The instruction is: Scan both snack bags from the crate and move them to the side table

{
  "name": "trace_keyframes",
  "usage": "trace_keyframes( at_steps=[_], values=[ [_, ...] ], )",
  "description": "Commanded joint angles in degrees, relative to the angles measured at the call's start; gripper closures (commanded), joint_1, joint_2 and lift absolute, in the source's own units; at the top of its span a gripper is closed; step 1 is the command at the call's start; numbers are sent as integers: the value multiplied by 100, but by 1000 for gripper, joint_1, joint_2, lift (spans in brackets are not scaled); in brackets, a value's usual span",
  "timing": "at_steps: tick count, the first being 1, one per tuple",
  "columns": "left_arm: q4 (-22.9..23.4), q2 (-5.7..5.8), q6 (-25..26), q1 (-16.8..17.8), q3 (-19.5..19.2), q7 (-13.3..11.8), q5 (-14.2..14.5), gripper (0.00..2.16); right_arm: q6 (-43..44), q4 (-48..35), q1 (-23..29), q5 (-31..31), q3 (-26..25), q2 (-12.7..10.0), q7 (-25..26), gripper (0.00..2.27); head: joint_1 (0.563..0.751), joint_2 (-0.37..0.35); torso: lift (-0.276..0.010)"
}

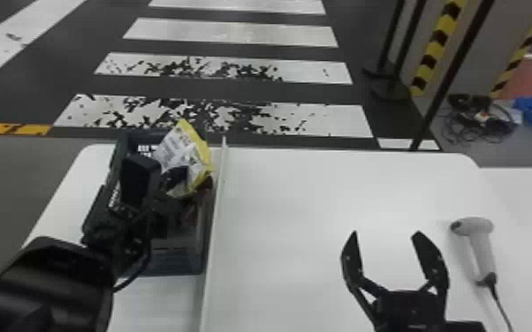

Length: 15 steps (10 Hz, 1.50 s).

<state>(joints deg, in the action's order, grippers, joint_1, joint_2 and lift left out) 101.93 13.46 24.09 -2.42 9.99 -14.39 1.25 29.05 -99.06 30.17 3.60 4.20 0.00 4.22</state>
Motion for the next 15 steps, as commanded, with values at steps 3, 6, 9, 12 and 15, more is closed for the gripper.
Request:
trace_keyframes(
  at_steps=[3,6,9,12,15],
  values=[
    [600,218,330,-329,-261,-196,-107,2138,0,-9,-11,9,20,-5,0,63,695,-35,-99],
    [1162,289,435,-707,-603,-258,-63,2138,-88,0,-46,9,81,-5,0,63,695,-2,-99],
    [1496,280,435,-821,-779,-117,236,2138,-88,-26,-11,9,90,-5,0,63,695,21,-99],
    [2147,289,506,-1041,-1113,-47,702,2138,-71,-52,16,44,125,-5,0,63,695,28,-99],
    [2806,289,681,-1173,-1412,155,1220,2138,-106,-70,16,106,178,-5,0,63,695,44,-99]
  ],
)
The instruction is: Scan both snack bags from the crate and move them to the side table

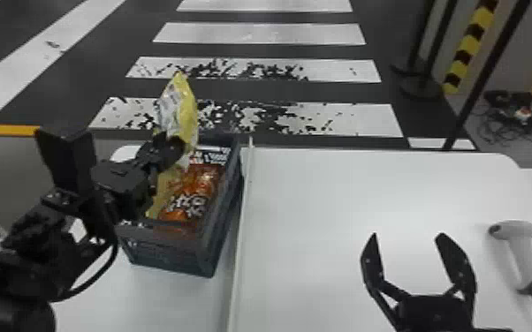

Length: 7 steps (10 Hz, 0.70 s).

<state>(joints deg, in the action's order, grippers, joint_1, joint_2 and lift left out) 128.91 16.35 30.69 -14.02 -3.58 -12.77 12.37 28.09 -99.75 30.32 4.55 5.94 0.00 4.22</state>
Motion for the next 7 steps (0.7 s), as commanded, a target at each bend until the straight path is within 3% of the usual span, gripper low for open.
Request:
trace_keyframes(
  at_steps=[1,3,6,7],
  values=[
    [301,0,56,-14,-81,99,240,2138,-28,0,0,37,21,-5,0,63,695,50,-99],
    [732,9,250,-40,-81,143,293,2138,-45,-18,9,46,21,-5,9,63,695,50,-99],
    [732,35,232,-31,-20,301,20,2138,-45,-9,9,63,30,-5,9,63,695,42,-99],
    [626,88,-14,-49,7,310,-76,2138,-45,-9,9,63,30,-5,0,63,695,46,-99]
  ],
)
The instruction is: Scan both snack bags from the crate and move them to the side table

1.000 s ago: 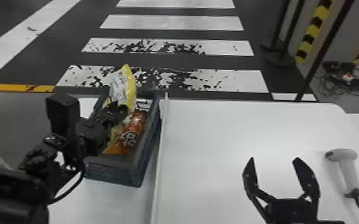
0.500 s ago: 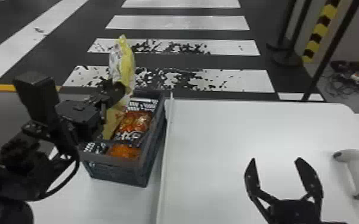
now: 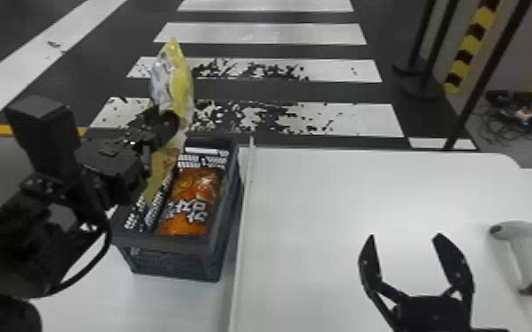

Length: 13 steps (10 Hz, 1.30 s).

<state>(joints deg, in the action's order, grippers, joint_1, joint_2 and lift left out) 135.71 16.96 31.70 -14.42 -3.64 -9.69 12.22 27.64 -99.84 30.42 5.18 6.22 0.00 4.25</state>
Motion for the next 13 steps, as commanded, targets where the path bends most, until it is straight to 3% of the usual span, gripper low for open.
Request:
trace_keyframes(
  at_steps=[1,4,8,9,10,12,13],
  values=[
    [-97,18,-256,-17,65,-7,-53,2138,-1,9,-1,0,2,-5,6,63,695,50,-99],
    [70,9,-660,115,918,-121,-202,2138,-1,-44,51,18,-33,-5,23,63,695,20,-99],
    [52,-18,-1012,256,1990,-393,-606,2138,-1,-220,174,-44,-534,-5,50,66,695,-170,-99],
    [-9,18,-1188,256,2157,-552,-712,2142,-1,-255,183,-79,-719,-5,50,66,695,-197,-99],
    [-229,70,-1698,256,2271,-833,-773,2142,-1,-299,201,-114,-886,-5,50,66,695,-251,-99],
    [-704,79,-2436,264,2403,-1378,-949,2138,-1,-369,218,-184,-1176,-5,58,66,695,-345,-99],
    [-941,79,-2664,264,2438,-1545,-1046,2142,-1,-404,218,-246,-1272,-5,58,66,695,-350,-99]
  ],
)
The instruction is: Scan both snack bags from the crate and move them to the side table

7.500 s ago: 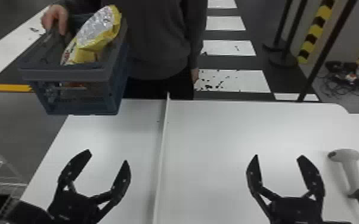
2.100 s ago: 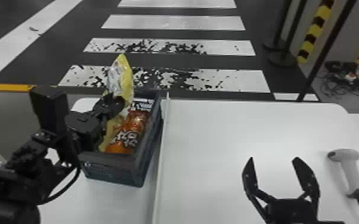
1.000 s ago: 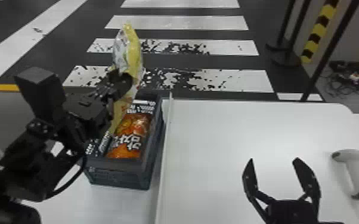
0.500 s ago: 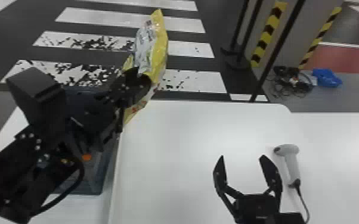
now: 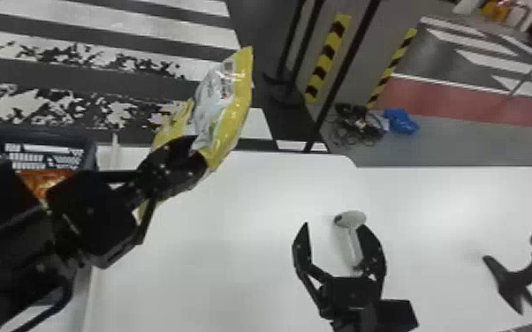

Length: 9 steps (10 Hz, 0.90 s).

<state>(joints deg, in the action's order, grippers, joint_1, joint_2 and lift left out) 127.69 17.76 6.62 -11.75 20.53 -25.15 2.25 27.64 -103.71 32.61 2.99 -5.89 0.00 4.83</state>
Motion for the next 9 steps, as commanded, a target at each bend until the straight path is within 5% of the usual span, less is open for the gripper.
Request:
trace_keyframes(
  at_steps=[1,4,7,9],
  values=[
    [-403,8,-332,15,91,-157,-242,2138,-35,-53,-9,-62,-131,-5,0,66,695,-350,-99],
    [-1458,-18,-1070,384,645,-737,-981,2138,-176,-167,-18,-220,-378,-5,0,66,695,-350,-99],
    [-2583,-124,-1229,991,1542,-781,-2229,2142,-176,-264,53,-326,-518,-5,-9,66,695,-350,-99],
    [-3303,-334,-1316,1360,2131,-763,-2475,1966,-194,-299,70,-326,-518,-5,-9,66,695,-350,-99]
  ],
)
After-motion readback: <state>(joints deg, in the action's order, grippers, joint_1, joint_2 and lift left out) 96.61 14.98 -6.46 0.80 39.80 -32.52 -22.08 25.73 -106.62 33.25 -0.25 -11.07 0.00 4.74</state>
